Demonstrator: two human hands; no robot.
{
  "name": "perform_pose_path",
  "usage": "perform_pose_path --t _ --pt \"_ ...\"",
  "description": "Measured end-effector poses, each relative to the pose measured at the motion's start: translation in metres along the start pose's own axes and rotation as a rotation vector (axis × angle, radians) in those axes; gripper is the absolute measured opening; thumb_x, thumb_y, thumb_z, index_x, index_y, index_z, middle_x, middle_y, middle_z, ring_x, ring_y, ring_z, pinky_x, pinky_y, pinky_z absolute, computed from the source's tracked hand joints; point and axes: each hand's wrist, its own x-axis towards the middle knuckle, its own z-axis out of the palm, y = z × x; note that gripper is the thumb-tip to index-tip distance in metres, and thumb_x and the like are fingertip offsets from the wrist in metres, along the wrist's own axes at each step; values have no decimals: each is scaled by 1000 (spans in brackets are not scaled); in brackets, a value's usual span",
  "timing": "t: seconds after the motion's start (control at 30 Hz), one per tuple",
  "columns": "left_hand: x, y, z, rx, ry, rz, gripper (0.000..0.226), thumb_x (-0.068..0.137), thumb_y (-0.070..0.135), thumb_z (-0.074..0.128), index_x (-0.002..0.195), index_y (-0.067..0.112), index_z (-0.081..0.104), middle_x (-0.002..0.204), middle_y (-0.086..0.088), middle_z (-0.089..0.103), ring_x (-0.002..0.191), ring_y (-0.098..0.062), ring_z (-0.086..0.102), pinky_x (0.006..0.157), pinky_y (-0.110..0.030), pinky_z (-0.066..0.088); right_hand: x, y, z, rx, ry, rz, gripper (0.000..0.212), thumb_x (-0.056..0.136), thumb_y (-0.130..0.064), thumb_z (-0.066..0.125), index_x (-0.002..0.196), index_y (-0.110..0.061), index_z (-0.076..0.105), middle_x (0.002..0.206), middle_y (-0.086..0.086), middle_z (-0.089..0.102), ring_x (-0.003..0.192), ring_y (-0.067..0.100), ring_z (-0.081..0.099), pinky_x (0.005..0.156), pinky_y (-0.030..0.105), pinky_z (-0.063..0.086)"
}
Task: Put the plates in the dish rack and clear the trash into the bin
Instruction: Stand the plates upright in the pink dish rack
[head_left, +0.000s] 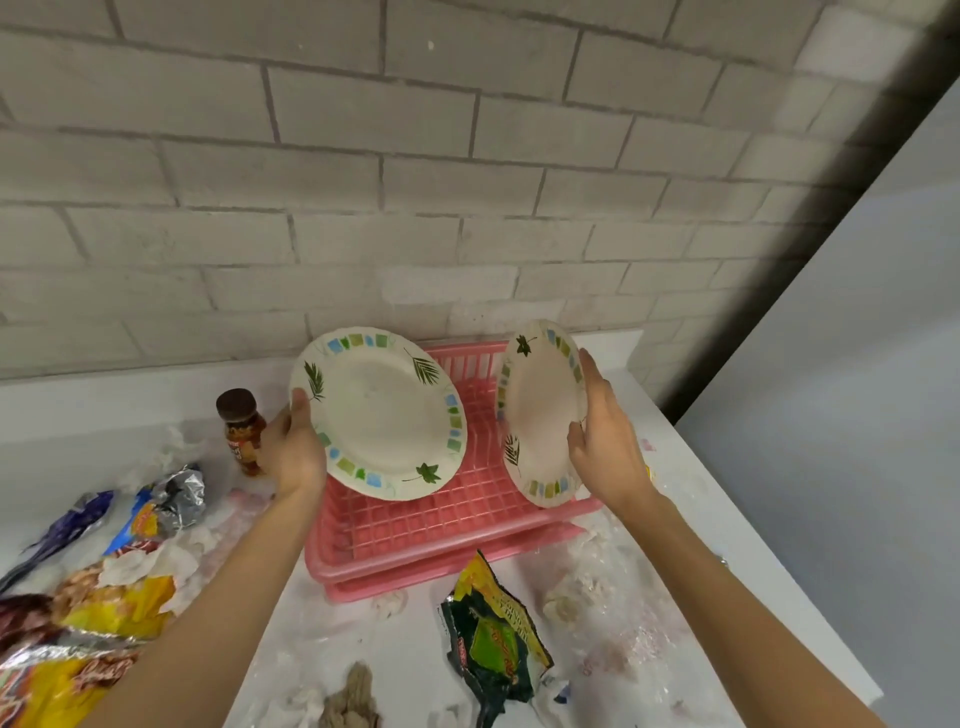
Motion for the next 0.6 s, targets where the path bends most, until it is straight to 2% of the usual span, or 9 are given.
perform_pose_path --t 0.07,0.17,0.2,0.27,0.3,0.37,0.43,0.53,0.6 --pt "1 -1 1 -30 8 25 36 100 45 45 99 16 66 95 -3 66 104 -30 65 85 -28 43 -7 3 1 -1 3 -9 87 88 4 47 154 -33 4 137 6 42 92 32 56 74 46 51" --pt "-7 3 1 -34 -23 34 38 103 42 40 110 15 66 98 1 63 100 -20 60 93 -26 34 -9 3 1 21 13 -6 88 87 4 47 154 -34 4 136 4 42 94 33 56 75 49 53" --pt "-9 4 2 -46 -34 35 35 103 40 40 108 16 65 97 2 63 97 -18 59 92 -23 37 -10 2 1 26 14 -4 88 86 4 47 154 -33 5 138 4 42 96 32 56 76 48 53" --pt "-10 5 2 -54 -43 56 33 103 39 42 88 19 62 84 5 64 87 -19 61 71 -11 45 -10 0 0 38 20 1 88 86 3 49 154 -30 5 143 3 41 102 32 56 80 48 53" --pt "-11 5 2 -51 -45 68 35 103 40 42 79 21 60 78 6 63 80 -16 61 66 -11 45 -10 0 0 48 25 7 88 87 2 51 155 -30 5 146 3 40 106 31 56 82 47 52" --pt "-11 4 0 -71 -39 69 36 103 39 43 73 26 58 75 7 62 71 -9 60 68 -19 47 -10 1 -2 77 24 34 88 88 -2 54 155 -30 4 149 2 39 110 26 56 84 43 51" --pt "-11 5 -1 -82 -39 79 35 103 38 43 74 27 58 75 8 63 71 -7 60 63 -13 47 -10 4 -4 127 30 63 87 90 -8 58 155 -31 5 148 0 41 103 18 58 81 38 52" --pt "-9 3 -1 -107 -48 86 33 102 39 45 75 28 61 78 7 66 77 -13 65 71 -25 53 -15 5 -7 295 51 117 76 93 -40 58 153 -37 11 137 -8 47 99 6 58 80 31 54" --pt "-9 1 -1 -110 -55 94 33 102 38 44 76 28 62 80 7 67 78 -13 65 72 -27 53 -22 7 -6 434 67 169 70 90 -63 42 152 -39 18 131 -13 49 107 0 56 85 25 51"
